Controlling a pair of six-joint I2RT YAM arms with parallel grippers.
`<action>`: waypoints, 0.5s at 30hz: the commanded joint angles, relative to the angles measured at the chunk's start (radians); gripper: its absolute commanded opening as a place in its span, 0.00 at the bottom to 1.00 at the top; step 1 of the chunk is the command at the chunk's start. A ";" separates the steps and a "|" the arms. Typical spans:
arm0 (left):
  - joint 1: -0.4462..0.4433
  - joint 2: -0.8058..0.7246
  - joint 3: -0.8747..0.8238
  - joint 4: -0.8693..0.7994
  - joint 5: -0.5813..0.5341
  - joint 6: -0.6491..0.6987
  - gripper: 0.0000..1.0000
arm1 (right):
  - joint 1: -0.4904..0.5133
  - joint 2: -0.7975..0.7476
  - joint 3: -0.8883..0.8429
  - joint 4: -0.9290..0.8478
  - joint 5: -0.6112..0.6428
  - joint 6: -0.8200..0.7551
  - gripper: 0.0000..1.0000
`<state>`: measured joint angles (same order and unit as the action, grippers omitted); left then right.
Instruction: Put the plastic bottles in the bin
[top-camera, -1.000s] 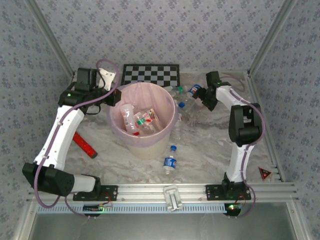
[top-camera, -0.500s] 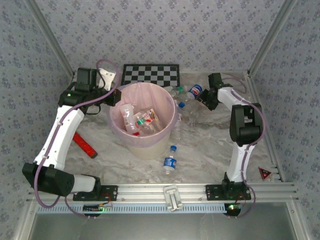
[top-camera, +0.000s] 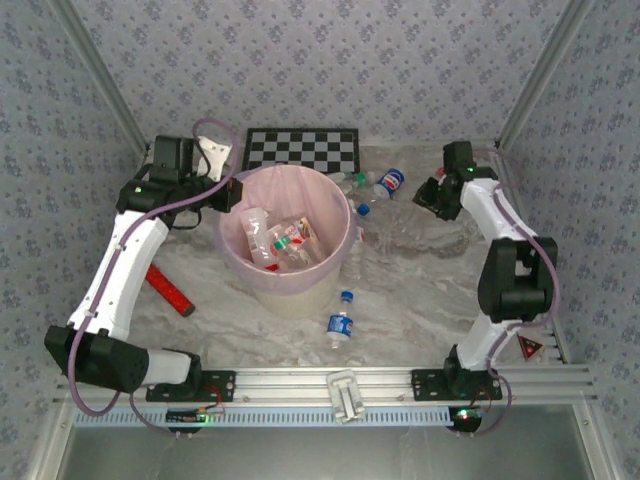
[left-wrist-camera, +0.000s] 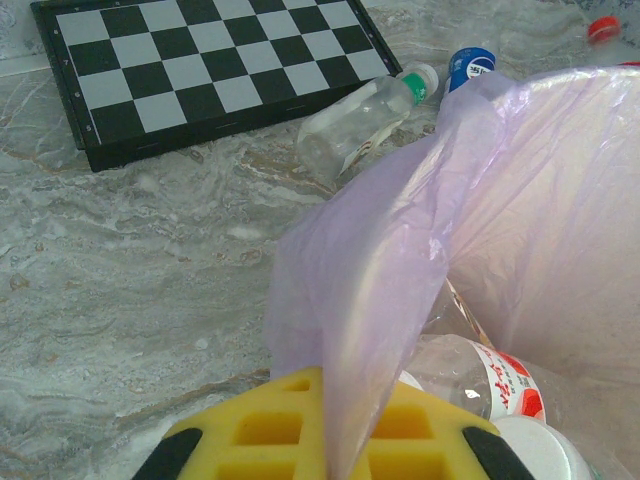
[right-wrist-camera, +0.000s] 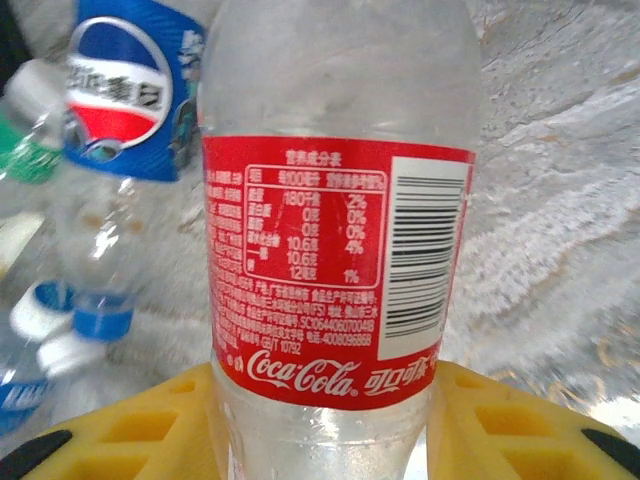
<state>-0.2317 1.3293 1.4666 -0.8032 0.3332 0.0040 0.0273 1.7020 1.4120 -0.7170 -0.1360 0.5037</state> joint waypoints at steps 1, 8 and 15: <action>-0.011 -0.017 -0.014 -0.052 0.060 -0.005 0.00 | -0.002 -0.122 0.046 -0.166 -0.072 -0.123 0.46; -0.009 -0.026 -0.012 -0.056 0.047 -0.002 0.00 | 0.041 -0.292 0.182 -0.250 -0.279 -0.159 0.46; -0.009 -0.029 -0.011 -0.052 0.046 -0.007 0.00 | 0.272 -0.322 0.366 -0.175 -0.416 -0.135 0.46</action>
<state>-0.2317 1.3251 1.4654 -0.8051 0.3290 0.0074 0.2207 1.3785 1.7054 -0.9100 -0.4503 0.3798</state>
